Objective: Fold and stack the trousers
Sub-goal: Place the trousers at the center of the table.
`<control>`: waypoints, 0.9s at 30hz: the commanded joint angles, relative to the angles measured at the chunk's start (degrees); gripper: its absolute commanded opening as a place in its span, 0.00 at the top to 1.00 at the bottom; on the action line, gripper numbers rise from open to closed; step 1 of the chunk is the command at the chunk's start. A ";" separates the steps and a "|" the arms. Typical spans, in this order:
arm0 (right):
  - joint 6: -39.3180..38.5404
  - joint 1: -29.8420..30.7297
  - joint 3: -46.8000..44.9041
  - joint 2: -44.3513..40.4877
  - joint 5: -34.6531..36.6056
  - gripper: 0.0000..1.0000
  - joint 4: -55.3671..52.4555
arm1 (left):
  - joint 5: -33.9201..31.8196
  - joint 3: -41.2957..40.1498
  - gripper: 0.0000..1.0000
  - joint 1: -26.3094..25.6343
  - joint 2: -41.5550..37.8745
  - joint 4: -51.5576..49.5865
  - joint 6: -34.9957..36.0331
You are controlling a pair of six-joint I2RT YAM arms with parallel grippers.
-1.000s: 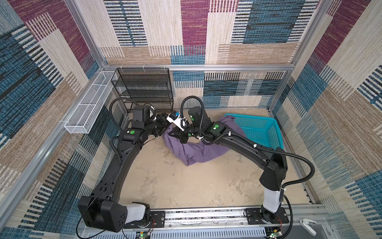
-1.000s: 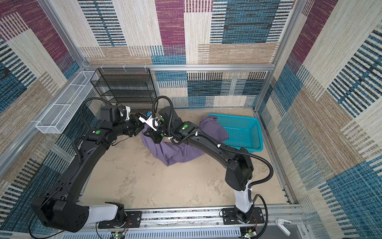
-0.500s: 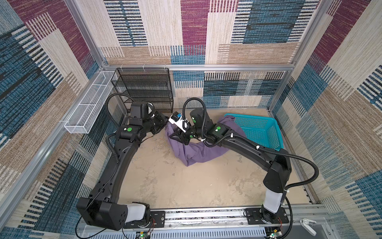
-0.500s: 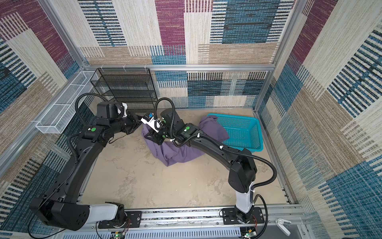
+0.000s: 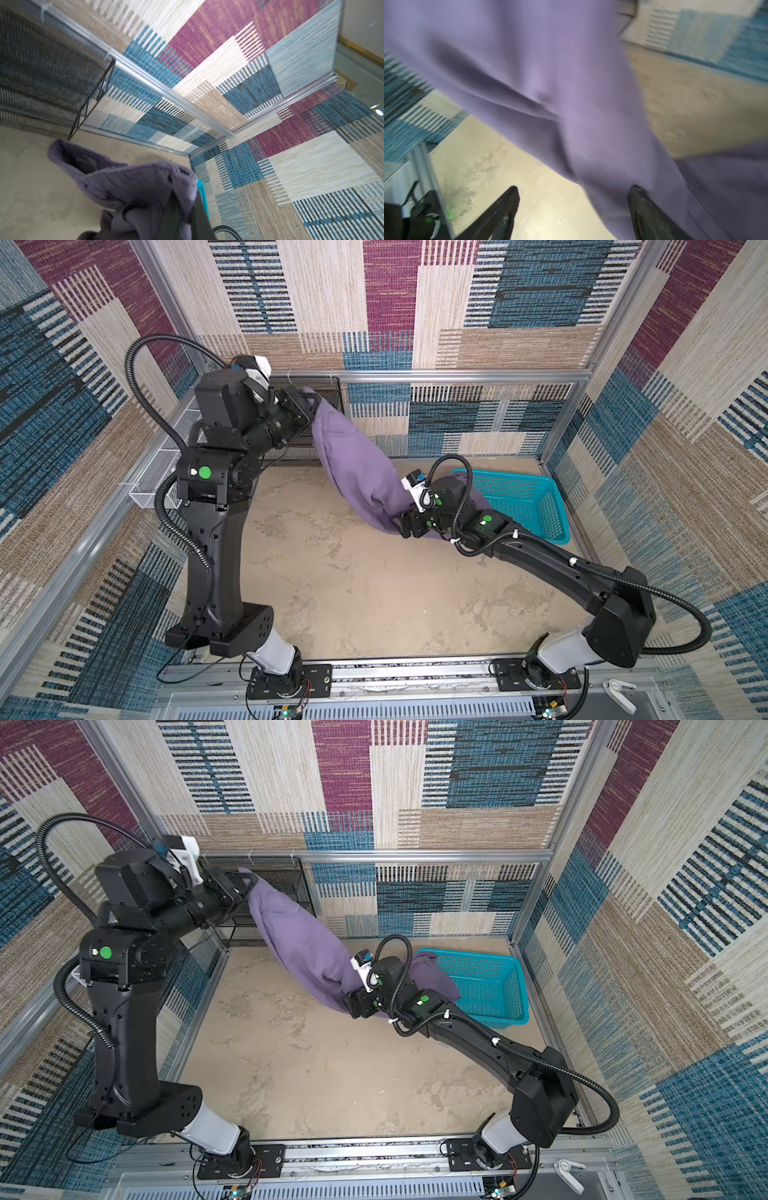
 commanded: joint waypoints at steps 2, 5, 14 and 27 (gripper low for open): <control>12.96 -4.92 -9.39 -4.44 3.94 0.25 -0.93 | -5.01 9.70 1.00 0.22 1.31 -1.48 1.00; 16.81 -9.64 -15.22 -6.69 -0.53 0.31 1.80 | -7.28 6.27 1.00 0.31 -2.79 2.38 1.58; 17.70 -13.53 -20.14 -1.86 -18.91 0.09 15.16 | -18.24 -4.82 1.00 0.32 -16.98 7.06 6.09; 26.57 -13.71 -1.91 23.88 -14.23 0.38 33.44 | -14.17 -8.31 1.00 0.31 -17.39 6.69 6.63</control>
